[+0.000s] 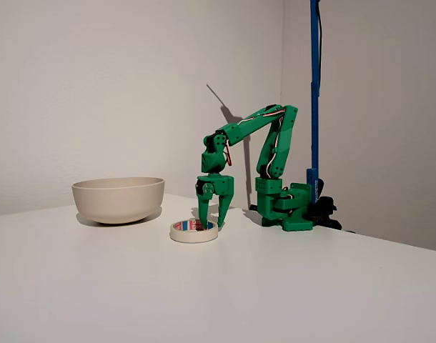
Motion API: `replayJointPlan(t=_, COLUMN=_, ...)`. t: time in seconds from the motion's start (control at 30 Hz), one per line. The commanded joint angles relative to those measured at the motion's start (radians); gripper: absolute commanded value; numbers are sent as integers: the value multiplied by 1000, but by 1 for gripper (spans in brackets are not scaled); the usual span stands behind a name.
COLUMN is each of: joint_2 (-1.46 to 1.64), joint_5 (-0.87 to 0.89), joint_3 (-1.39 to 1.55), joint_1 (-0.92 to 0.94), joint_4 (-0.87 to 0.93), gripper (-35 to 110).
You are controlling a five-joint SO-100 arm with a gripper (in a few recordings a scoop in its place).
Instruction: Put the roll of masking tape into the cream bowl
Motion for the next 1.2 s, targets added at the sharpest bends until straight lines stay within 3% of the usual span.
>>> replayJointPlan(t=0.0, joint_2=-18, joint_5=20, joint_3=-52, joint_1=-12, joint_4=-17, gripper=11)
replayJointPlan(t=0.17, joint_2=-15, joint_5=15, joint_3=-51, joint_1=-32, joint_4=-21, gripper=7)
replayJointPlan(t=0.3, joint_2=-14, joint_5=20, joint_3=-51, joint_1=-43, joint_4=-25, gripper=-8)
replayJointPlan(t=0.7, joint_2=21, joint_5=25, joint_3=-49, joint_1=-66, joint_4=-61, gripper=-8)
replayJointPlan(t=0.9, joint_2=216, joint_5=32, joint_3=-49, joint_1=-61, joint_4=-15, gripper=-8)
replayJointPlan(t=1.17, joint_2=655, joint_5=58, joint_3=-48, joint_1=-57, joint_4=176, gripper=-8)
